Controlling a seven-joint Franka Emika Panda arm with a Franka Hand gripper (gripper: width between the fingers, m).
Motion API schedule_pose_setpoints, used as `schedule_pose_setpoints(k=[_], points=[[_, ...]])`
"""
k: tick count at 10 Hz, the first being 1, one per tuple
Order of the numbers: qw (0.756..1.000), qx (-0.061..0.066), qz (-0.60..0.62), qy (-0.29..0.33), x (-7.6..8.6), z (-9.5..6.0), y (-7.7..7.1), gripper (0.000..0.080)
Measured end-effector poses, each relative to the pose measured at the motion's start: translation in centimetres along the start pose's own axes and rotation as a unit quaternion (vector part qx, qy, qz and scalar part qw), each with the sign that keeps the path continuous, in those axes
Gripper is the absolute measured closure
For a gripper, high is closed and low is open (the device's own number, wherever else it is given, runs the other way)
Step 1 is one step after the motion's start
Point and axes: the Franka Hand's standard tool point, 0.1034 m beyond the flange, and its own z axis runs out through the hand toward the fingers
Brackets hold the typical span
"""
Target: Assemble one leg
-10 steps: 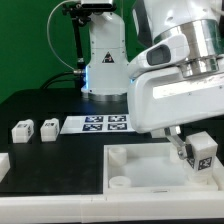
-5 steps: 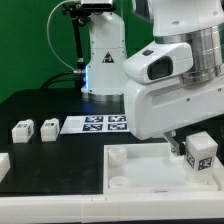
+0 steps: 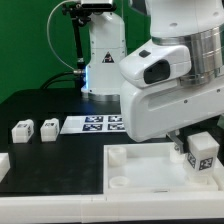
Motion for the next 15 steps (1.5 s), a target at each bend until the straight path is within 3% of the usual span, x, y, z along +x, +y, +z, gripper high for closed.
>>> schedule_pose_setpoints(k=[1,2,5,7,11,13,15], points=[[1.000,-0.002,0.000,0.000,0.0,0.0,0.3,0.0413],[1.000,-0.002,0.001,0.000,0.0,0.0,0.3,0.0505],[1.000,-0.002,0.024,0.006,0.0,0.1,0.4,0.0506],[0.991,-0.009,0.119,0.063,-0.9,0.2,0.4,0.0506],[0.926,-0.004,0.360,0.111,-2.1,0.3,-0.1,0.0506],[0.879,0.015,0.465,0.108,-2.2,1.1,-2.0,0.0506],[0.828,0.028,0.550,0.109,-2.0,1.3,-2.7,0.0506]])
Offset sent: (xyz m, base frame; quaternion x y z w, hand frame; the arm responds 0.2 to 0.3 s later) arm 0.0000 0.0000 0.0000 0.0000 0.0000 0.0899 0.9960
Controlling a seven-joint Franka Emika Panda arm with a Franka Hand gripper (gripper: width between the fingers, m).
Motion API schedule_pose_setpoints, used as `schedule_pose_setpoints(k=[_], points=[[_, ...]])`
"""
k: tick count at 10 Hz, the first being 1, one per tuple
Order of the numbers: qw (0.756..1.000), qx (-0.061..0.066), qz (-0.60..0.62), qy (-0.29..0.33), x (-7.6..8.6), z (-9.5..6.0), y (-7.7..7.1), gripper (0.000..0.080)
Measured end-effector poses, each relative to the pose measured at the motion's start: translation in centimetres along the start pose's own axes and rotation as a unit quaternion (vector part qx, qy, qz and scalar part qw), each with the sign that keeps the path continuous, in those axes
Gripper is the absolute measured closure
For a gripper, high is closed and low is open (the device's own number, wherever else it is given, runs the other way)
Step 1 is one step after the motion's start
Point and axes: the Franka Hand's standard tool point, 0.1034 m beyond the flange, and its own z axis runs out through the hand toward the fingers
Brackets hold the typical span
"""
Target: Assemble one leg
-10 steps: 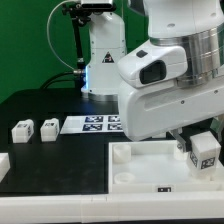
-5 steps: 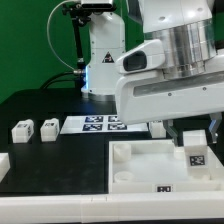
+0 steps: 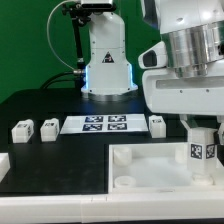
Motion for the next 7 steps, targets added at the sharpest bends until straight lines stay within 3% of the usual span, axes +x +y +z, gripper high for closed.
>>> schedule_pose_setpoints(k=[1,3,5,6,7], points=[[0.998,0.005,0.065,0.000,0.0,0.1,-0.3,0.0506],[0.996,0.017,0.084,-0.011,1.8,-0.3,-0.5,0.0506],[0.997,0.016,0.077,-0.012,1.5,-0.2,-0.6,0.0506],[0.999,0.016,0.047,-0.012,1.6,-0.2,-0.5,0.0321],[1.000,0.011,0.015,-0.015,1.6,0.0,-0.2,0.0208]])
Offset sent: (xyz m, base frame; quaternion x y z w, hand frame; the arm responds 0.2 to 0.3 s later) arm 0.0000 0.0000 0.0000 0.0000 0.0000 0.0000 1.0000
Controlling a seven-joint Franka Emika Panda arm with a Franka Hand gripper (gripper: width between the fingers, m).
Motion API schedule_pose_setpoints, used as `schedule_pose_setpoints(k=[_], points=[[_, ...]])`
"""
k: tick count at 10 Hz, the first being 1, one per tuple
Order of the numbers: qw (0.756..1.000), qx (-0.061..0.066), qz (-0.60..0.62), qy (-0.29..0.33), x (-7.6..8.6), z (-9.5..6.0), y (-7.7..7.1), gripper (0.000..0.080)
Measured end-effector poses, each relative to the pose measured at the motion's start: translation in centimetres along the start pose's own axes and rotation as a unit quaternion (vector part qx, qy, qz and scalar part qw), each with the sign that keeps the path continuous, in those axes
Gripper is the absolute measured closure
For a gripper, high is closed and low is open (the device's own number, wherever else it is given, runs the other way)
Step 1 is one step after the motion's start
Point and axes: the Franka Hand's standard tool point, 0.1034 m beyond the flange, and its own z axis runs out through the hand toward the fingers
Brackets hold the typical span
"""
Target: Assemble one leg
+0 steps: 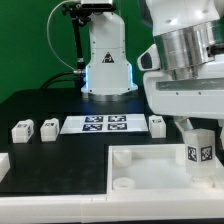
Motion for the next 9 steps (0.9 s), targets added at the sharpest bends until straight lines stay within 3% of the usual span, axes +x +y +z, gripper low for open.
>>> schedule_pose_setpoints(k=[1,2,3,6,8,9], points=[[0.998,-0.007,-0.067,0.000,0.0,-0.1,-0.1,0.0208],[0.989,-0.007,-0.147,0.005,0.1,-0.2,-0.2,0.0162],[0.983,-0.003,-0.184,0.009,0.9,-0.4,0.1,0.0153],[0.947,-0.008,-0.320,0.010,1.1,-0.3,0.4,0.0151],[0.852,-0.026,-0.521,0.037,1.7,-0.7,-0.3,0.0151],[0.873,-0.021,-0.487,0.036,1.5,-0.6,-0.4,0.0151]])
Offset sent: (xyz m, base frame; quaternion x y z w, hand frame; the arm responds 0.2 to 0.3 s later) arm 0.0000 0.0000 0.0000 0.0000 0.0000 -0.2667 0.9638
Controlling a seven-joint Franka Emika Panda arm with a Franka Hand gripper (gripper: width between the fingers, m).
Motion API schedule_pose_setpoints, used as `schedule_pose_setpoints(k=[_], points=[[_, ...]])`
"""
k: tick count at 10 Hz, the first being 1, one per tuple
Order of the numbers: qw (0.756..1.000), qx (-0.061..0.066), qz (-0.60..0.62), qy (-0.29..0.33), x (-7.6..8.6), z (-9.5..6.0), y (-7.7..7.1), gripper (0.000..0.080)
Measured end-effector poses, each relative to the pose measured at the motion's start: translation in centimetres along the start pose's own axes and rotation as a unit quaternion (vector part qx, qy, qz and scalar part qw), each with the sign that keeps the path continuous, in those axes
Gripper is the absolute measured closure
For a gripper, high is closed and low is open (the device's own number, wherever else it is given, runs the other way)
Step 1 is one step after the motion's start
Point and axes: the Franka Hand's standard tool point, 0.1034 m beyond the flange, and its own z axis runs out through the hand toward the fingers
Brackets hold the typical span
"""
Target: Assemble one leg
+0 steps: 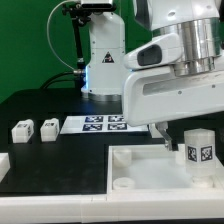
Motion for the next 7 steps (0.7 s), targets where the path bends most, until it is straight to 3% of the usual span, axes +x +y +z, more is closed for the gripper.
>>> schedule_pose_setpoints(k=[1,2,3,4,7], points=[[1.000,0.000,-0.006,0.000,0.0,0.0,0.0,0.0285],[0.999,0.003,0.037,0.000,0.0,0.0,-0.1,0.0285],[0.995,0.007,0.101,0.000,0.0,0.0,-0.2,0.0423],[0.989,0.007,0.150,0.000,0.1,0.0,0.1,0.0504],[0.948,0.008,0.316,-0.032,1.0,0.2,0.6,0.0504]])
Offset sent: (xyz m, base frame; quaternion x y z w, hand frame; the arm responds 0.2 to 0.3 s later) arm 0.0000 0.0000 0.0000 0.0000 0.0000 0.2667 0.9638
